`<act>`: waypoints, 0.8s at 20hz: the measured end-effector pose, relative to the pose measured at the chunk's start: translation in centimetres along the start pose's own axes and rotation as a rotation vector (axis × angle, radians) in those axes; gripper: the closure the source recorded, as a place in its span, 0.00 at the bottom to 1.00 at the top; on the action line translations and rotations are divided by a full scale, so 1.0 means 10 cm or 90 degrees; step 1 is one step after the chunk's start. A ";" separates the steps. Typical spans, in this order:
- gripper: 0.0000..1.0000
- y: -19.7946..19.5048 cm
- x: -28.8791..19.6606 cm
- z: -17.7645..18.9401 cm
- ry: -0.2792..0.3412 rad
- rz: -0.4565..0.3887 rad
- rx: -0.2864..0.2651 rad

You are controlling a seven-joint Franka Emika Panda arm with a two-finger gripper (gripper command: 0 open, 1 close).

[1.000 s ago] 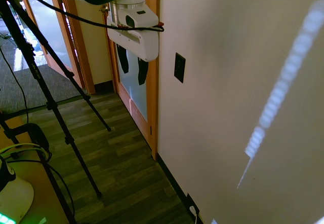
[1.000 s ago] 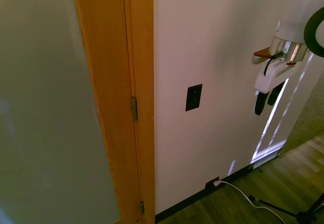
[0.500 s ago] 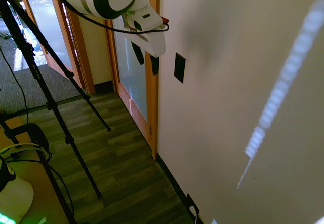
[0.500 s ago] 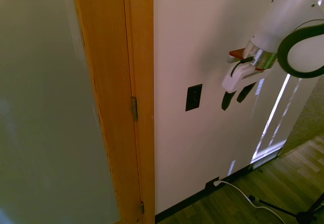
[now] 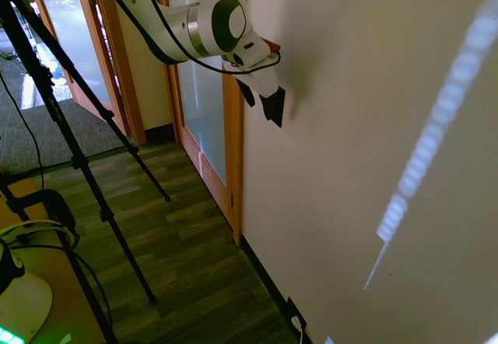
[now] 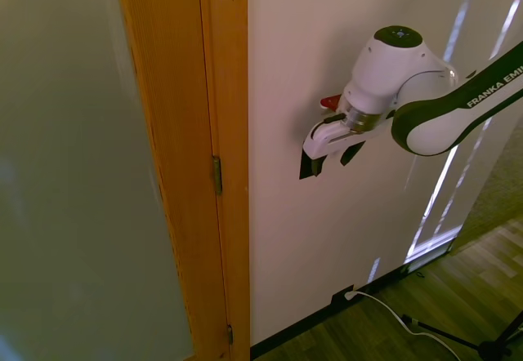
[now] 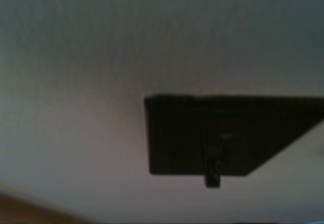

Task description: Turn on the light

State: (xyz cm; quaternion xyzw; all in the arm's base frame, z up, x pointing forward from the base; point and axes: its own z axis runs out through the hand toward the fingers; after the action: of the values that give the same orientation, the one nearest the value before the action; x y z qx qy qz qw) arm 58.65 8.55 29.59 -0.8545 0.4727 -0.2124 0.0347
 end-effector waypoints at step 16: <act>1.00 -0.07 -0.02 0.07 0.036 0.055 0.036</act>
State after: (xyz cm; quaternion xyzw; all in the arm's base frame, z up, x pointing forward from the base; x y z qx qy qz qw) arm 59.43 9.00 29.09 -0.8255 0.5040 -0.2482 0.0550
